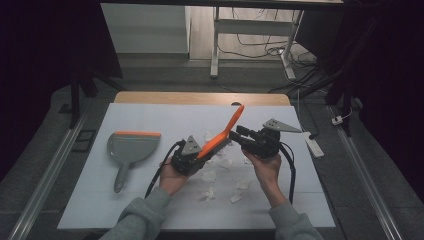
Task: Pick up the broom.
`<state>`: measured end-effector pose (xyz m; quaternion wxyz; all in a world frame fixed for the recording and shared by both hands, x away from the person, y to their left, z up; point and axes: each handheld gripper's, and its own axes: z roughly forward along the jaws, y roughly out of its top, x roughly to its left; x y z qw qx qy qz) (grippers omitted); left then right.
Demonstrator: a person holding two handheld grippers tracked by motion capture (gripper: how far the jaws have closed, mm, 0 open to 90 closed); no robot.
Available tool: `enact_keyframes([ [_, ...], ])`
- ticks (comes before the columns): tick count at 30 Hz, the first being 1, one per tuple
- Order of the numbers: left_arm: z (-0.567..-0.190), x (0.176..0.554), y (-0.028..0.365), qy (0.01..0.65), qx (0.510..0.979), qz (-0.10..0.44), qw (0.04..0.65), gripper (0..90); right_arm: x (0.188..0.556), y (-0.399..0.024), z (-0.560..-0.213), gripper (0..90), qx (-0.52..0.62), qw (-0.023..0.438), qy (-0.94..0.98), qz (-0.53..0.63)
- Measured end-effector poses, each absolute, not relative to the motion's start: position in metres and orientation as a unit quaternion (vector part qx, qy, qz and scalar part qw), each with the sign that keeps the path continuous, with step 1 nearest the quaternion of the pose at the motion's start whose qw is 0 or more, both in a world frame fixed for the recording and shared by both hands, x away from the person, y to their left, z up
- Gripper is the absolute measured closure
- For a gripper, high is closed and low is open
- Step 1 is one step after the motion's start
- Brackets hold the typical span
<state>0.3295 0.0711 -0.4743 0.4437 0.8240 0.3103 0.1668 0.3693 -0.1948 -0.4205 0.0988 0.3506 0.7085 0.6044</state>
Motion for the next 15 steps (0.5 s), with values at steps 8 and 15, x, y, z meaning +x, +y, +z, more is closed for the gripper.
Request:
enact_keyframes([
  [8,-0.461,0.327,0.095,0.280,0.864,0.146,0.393,79.9,0.364,-0.195,-0.410,37.1,0.294,0.111,0.789,0.527],
  [15,-0.460,0.330,0.102,0.266,0.892,0.112,0.348,79.8,0.356,-0.190,-0.408,35.2,0.237,0.112,0.829,0.494],
])
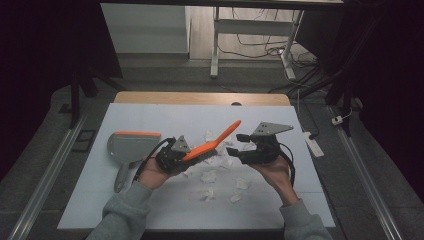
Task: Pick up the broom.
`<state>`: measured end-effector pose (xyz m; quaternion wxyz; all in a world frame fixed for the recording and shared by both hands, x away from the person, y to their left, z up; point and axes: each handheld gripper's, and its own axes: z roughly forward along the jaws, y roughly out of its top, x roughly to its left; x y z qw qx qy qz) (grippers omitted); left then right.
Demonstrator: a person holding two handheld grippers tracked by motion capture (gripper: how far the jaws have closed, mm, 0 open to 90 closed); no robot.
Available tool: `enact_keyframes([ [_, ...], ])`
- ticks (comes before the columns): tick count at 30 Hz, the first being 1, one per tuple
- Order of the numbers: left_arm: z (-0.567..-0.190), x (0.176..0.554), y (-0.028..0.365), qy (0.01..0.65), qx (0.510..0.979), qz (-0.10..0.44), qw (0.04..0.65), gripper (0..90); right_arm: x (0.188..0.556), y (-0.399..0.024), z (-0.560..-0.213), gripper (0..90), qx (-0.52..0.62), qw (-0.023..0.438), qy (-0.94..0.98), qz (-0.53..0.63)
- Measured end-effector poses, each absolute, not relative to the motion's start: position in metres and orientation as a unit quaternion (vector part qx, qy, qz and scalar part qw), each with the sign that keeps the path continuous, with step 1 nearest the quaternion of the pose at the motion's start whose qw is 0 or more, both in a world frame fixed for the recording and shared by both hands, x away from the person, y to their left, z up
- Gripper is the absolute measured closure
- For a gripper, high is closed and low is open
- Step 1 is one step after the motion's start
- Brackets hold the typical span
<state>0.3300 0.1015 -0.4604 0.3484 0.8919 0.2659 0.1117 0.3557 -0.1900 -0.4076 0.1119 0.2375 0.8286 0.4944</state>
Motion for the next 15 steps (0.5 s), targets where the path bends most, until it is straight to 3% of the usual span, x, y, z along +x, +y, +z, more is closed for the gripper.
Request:
enact_keyframes([
  [15,-0.460,0.322,0.086,0.200,0.936,0.103,0.271,79.9,0.333,-0.160,-0.402,35.2,0.137,0.130,0.898,0.399],
])
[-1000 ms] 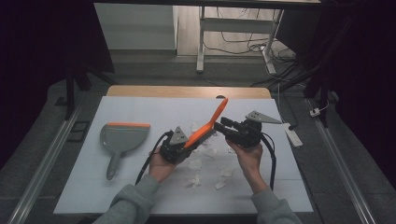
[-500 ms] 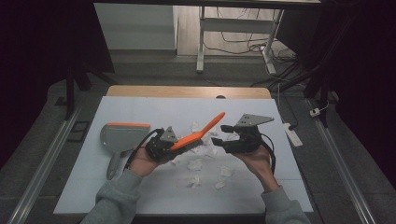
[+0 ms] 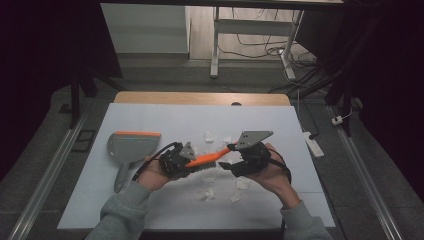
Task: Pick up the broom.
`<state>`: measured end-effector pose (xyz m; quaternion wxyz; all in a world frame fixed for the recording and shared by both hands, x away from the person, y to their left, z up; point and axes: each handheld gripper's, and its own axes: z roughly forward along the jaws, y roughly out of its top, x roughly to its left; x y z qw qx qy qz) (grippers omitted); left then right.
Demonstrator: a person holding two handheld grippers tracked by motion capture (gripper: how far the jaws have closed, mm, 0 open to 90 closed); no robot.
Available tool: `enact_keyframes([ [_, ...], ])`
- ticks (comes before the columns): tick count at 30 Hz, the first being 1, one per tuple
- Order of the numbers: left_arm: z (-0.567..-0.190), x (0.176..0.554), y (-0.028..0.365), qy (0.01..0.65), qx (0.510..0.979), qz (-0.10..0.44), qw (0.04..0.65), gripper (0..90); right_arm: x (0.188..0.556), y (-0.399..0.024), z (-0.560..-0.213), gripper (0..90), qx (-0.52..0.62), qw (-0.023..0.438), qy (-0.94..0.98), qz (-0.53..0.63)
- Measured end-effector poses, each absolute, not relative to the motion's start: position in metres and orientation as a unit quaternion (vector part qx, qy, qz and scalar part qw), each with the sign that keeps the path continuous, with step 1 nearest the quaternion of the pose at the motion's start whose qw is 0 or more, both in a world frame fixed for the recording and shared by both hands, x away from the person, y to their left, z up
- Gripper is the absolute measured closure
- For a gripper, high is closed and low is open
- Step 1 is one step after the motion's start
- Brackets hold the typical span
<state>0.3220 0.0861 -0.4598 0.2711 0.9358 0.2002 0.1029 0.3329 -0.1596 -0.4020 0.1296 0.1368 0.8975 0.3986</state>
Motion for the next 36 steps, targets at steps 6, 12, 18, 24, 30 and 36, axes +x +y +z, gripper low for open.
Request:
enact_keyframes([
  [6,-0.459,0.313,0.074,0.163,0.948,0.100,0.255,79.9,0.334,-0.153,-0.412,35.4,0.121,0.119,0.916,0.365],
  [12,-0.453,0.304,0.068,0.131,0.953,0.110,0.251,79.9,0.329,-0.144,-0.418,38.2,0.084,0.111,0.929,0.343],
  [18,-0.452,0.302,0.068,0.116,0.954,0.099,0.259,80.0,0.328,-0.134,-0.427,45.1,0.072,0.086,0.945,0.307],
  [24,-0.452,0.301,0.067,0.107,0.954,0.088,0.266,80.1,0.326,-0.130,-0.434,56.9,0.049,0.078,0.956,0.280],
  [30,-0.452,0.301,0.069,0.092,0.955,0.074,0.273,79.9,0.323,-0.129,-0.439,64.9,0.020,0.076,0.960,0.270],
  [36,-0.451,0.303,0.076,0.099,0.946,0.101,0.293,76.7,0.321,-0.130,-0.438,66.9,0.018,0.092,0.956,0.277],
])
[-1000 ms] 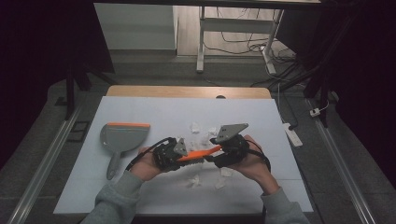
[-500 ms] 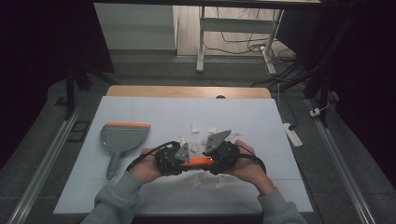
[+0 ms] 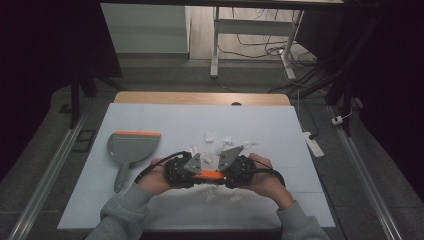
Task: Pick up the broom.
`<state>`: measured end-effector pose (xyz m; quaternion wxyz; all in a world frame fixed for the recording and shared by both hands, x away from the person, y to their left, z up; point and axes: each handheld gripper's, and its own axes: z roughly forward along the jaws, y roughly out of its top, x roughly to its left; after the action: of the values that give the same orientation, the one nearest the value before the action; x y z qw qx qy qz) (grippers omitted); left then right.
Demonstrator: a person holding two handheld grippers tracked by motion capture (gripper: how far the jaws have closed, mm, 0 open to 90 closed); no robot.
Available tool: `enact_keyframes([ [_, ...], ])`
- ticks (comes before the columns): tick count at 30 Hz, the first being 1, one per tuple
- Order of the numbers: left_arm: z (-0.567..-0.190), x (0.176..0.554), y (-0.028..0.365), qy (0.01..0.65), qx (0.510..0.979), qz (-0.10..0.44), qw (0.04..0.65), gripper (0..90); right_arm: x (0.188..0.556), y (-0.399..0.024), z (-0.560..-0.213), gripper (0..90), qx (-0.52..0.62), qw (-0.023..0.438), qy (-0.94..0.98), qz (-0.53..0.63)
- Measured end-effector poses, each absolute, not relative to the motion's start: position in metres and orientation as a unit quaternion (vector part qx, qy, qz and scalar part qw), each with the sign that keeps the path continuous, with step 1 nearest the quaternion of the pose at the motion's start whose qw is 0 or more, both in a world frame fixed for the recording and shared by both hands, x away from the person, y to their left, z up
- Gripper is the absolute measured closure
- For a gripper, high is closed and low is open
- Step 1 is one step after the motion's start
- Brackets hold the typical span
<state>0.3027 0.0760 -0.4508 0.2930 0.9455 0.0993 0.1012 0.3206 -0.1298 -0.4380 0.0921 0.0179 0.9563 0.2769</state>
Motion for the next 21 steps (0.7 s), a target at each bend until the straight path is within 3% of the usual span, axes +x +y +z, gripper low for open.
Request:
enact_keyframes([
  [1,-0.451,0.303,0.078,0.106,0.940,0.110,0.304,75.6,0.321,-0.130,-0.438,67.7,0.023,0.090,0.956,0.279],
  [2,-0.450,0.303,0.080,0.114,0.935,0.123,0.312,66.8,0.321,-0.132,-0.436,69.0,0.029,0.093,0.952,0.291],
  [4,-0.449,0.303,0.083,0.130,0.926,0.135,0.329,63.6,0.322,-0.133,-0.435,69.1,0.032,0.093,0.951,0.293],
  [6,-0.448,0.303,0.086,0.150,0.916,0.156,0.338,43.5,0.325,-0.136,-0.433,69.6,0.044,0.100,0.947,0.303],
  [7,-0.446,0.302,0.087,0.163,0.911,0.170,0.338,43.5,0.325,-0.136,-0.433,69.6,0.044,0.100,0.947,0.303],
  [8,-0.445,0.300,0.090,0.185,0.904,0.188,0.337,31.7,0.328,-0.138,-0.433,69.6,0.058,0.110,0.946,0.299],
  [11,-0.442,0.295,0.105,0.233,0.884,0.195,0.355,27.2,0.331,-0.142,-0.434,69.7,0.072,0.107,0.945,0.301],
  [21,-0.466,0.271,0.164,0.342,0.839,0.213,0.366,26.4,0.344,-0.160,-0.430,69.7,0.134,0.120,0.921,0.345],
])
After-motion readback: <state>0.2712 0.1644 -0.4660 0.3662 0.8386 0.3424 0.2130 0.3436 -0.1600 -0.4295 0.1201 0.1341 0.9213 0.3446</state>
